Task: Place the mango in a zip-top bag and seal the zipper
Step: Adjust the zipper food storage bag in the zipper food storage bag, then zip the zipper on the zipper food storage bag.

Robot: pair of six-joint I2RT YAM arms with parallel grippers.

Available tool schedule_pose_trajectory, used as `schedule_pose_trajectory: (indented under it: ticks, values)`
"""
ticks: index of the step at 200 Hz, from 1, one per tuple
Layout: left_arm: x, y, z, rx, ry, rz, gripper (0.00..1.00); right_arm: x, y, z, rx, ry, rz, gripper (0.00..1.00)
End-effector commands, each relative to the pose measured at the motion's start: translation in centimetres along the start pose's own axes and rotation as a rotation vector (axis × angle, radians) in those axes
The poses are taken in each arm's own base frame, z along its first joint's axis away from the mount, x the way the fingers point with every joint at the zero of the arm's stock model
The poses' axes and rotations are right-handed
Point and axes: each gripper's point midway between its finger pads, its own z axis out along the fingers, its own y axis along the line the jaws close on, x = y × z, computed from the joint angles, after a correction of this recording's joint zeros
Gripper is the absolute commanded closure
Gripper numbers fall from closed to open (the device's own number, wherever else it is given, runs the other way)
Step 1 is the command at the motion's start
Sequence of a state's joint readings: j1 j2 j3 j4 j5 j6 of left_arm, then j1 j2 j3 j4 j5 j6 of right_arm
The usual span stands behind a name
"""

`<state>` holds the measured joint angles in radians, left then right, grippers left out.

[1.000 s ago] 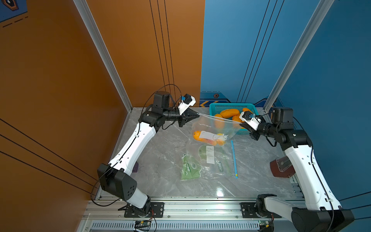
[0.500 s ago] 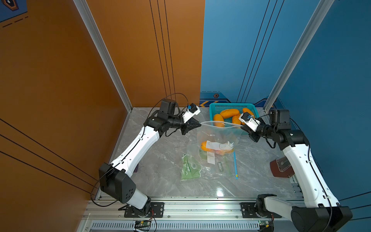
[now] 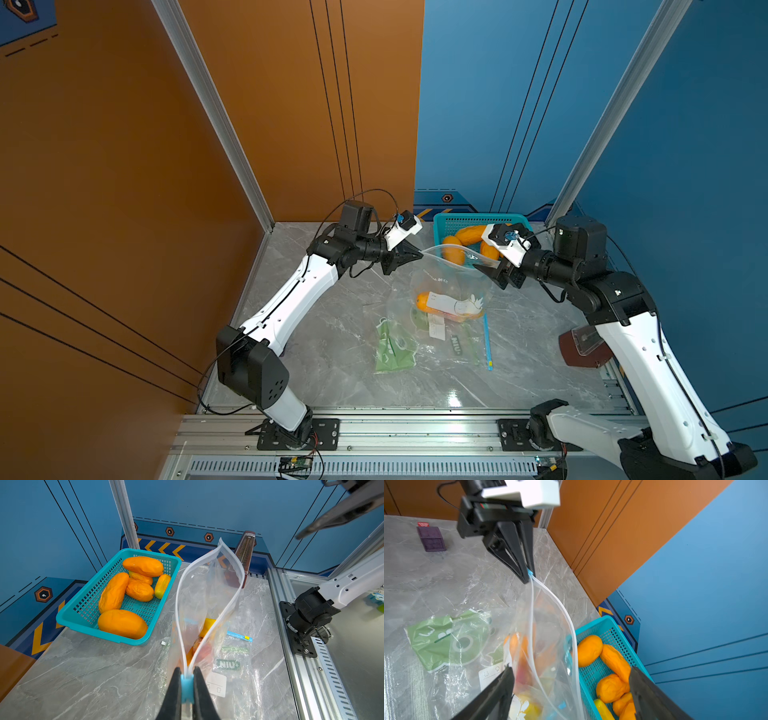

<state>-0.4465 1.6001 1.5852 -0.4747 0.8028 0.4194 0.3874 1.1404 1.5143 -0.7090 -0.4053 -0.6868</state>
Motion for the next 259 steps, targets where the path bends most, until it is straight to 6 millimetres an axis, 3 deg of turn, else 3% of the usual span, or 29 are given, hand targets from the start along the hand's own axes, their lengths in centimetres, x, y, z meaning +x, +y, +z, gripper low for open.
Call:
schedule_pose_trajectory:
  ticks: [1, 64, 102, 122, 150, 186, 220, 245, 259]
  values:
    - [-1.1, -0.1, -0.2, -0.007, -0.011, 0.025, 1.00, -1.3, 0.5, 2.1, 0.011, 0.019, -0.048, 0.13]
    - [-1.8, -1.3, -1.9, -0.020, -0.033, 0.071, 1.00, -2.5, 2.2, 8.9, -0.106, 0.050, -0.114, 0.11]
    - [-1.7, -1.8, -2.2, -0.014, -0.036, 0.085, 1.00, -1.8, 2.7, 11.3, -0.159, 0.084, -0.121, 0.19]
    - [-1.6, -1.8, -2.4, -0.019, -0.035, 0.090, 1.00, -1.3, 2.9, 11.5, -0.177, 0.097, -0.120, 0.28]
    - [-1.4, -1.5, -2.5, -0.026, -0.033, 0.081, 1.00, -0.5, 3.2, 11.3, -0.217, 0.102, -0.088, 0.49]
    - [-1.8, -1.7, -2.7, -0.018, -0.043, 0.084, 1.00, 0.8, 3.5, 11.4, -0.246, 0.120, -0.059, 0.52]
    - [-1.8, -1.7, -2.9, -0.020, -0.045, 0.078, 1.00, 1.4, 3.6, 11.8, -0.274, 0.125, -0.026, 0.66]
    - [-1.7, -1.4, -3.1, -0.032, -0.043, 0.064, 1.00, 1.5, 3.9, 11.7, -0.295, 0.119, -0.020, 0.81]
    - [-1.7, -1.2, -3.3, -0.038, -0.044, 0.057, 1.00, 1.4, 4.0, 11.5, -0.303, 0.114, -0.021, 0.96]
